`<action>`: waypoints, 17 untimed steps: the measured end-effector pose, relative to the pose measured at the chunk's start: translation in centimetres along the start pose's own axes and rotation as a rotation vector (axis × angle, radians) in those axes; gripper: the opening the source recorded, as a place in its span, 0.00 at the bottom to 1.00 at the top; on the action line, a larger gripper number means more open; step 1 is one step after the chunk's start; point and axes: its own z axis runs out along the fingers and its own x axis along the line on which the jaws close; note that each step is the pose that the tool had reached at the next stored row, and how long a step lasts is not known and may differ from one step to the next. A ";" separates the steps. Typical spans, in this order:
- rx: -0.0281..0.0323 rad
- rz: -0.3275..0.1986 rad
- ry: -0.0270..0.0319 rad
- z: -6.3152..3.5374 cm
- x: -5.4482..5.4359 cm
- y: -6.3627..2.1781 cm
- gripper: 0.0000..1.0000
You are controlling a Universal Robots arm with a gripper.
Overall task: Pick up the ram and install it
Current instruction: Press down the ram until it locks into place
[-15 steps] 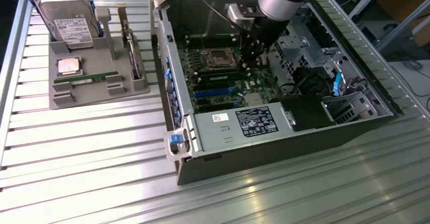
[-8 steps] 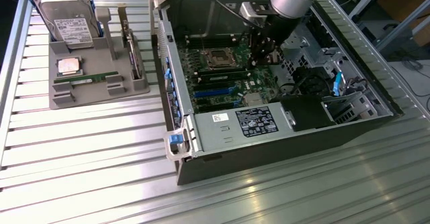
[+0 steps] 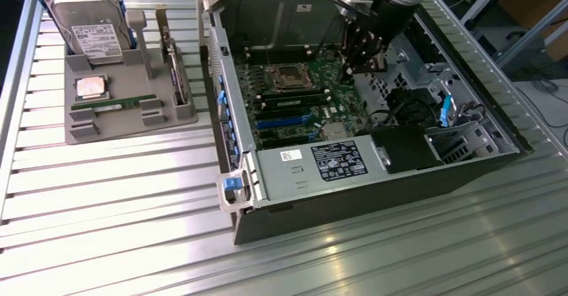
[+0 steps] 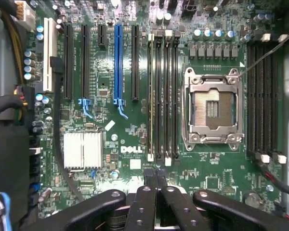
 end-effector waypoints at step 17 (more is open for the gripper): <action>0.0013 0.091 -0.0053 -1.84 0.0 0.12 0.10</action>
